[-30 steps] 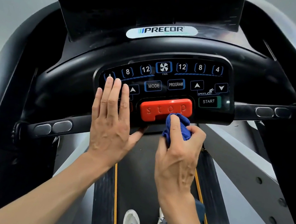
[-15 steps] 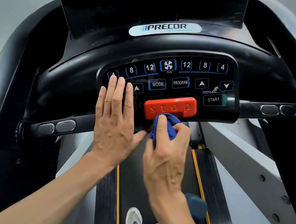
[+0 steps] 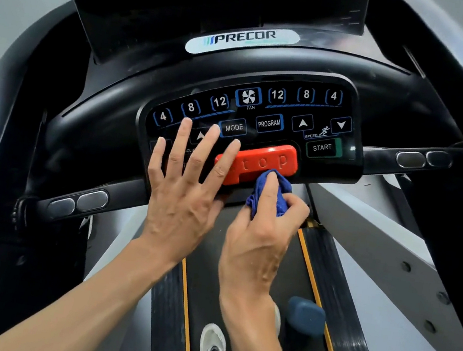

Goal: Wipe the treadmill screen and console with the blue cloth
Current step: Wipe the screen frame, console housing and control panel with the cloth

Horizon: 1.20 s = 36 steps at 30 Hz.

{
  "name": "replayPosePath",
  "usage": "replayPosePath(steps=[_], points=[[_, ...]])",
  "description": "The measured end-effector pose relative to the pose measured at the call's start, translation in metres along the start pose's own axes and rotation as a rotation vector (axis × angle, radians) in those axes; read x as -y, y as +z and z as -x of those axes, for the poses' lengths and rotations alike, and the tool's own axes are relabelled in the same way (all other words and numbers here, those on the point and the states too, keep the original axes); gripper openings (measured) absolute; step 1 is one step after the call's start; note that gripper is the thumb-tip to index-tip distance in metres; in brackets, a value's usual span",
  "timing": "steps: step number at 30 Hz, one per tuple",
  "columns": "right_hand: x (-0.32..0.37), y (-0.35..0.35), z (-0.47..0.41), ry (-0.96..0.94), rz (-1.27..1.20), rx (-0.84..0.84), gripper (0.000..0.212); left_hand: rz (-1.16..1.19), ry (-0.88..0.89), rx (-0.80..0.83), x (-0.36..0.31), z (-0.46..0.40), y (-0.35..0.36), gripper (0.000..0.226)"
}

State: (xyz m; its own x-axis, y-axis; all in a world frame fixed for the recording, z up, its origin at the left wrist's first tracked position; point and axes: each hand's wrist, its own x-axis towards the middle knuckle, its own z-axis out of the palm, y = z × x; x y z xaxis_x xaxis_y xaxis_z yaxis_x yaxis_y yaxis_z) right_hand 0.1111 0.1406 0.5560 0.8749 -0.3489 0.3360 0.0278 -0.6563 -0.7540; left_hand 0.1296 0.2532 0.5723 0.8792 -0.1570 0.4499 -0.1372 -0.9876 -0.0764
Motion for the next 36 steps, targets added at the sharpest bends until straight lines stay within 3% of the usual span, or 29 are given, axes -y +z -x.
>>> replayPosePath(steps=[6,11,17,29,36], points=[[-0.017,-0.017,-0.023,-0.012,-0.040,-0.149,0.055,0.019,0.020,-0.008,0.006,-0.001,0.003,0.073],[-0.033,-0.026,-0.061,-0.110,0.099,0.003,0.055,0.038,0.006,-0.001,0.006,-0.001,0.005,0.068],[-0.049,-0.040,-0.065,-0.216,0.069,0.112,0.055,0.051,0.011,-0.004,0.006,0.000,0.006,0.068],[-0.039,-0.020,-0.021,-0.066,0.092,0.037,0.065,0.049,0.014,-0.009,0.006,0.000,0.004,0.070],[0.003,0.027,0.030,0.085,-0.034,0.038,0.049,0.057,0.031,0.022,0.021,0.005,-0.004,0.098]])
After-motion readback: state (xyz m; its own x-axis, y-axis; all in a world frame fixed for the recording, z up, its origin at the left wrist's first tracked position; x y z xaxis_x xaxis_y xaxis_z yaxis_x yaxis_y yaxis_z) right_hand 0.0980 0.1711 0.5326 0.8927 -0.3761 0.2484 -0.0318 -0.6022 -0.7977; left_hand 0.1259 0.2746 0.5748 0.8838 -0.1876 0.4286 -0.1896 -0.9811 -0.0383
